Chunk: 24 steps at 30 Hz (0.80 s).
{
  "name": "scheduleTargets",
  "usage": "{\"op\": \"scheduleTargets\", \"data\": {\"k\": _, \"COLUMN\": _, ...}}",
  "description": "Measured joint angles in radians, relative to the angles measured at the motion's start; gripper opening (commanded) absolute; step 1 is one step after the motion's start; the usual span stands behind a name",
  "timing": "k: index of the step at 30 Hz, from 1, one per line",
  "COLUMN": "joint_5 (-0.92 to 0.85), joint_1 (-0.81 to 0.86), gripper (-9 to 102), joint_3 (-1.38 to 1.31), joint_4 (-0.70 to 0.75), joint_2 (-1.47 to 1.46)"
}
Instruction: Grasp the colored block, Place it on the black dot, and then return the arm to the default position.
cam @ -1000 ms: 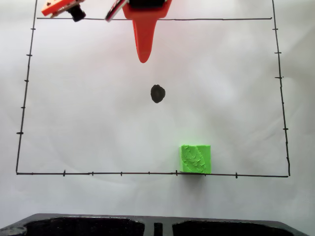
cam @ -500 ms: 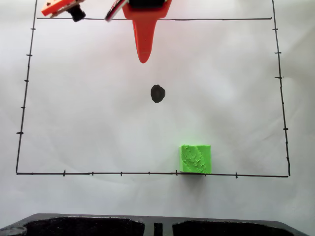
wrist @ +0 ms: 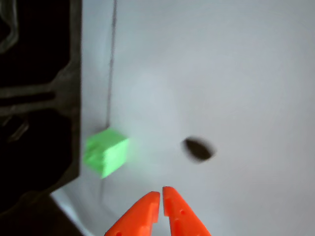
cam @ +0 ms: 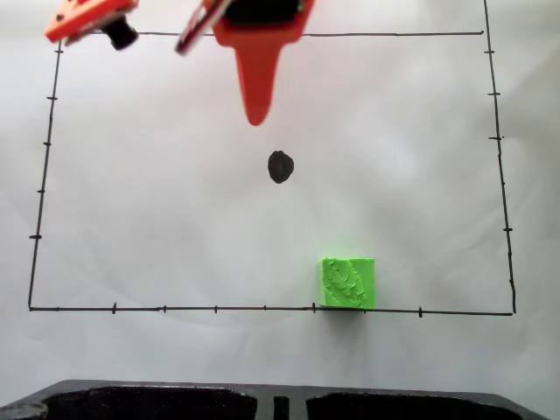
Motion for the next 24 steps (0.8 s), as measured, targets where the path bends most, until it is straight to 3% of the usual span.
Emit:
{"op": "scheduleTargets", "data": {"k": 13, "joint_5": 0.319, "joint_1": -0.069, "gripper": 0, "joint_3": -0.463, "joint_4": 0.115, "joint_2": -0.480}}
{"op": "scheduleTargets", "data": {"k": 20, "joint_5": 0.403, "joint_1": -0.130, "gripper": 0, "joint_3": -0.706, "joint_4": 0.130, "joint_2": -0.739}}
{"op": "scheduleTargets", "data": {"k": 24, "joint_5": 0.426, "joint_1": -0.146, "gripper": 8, "joint_3": -0.816, "joint_4": 0.144, "joint_2": -0.867}}
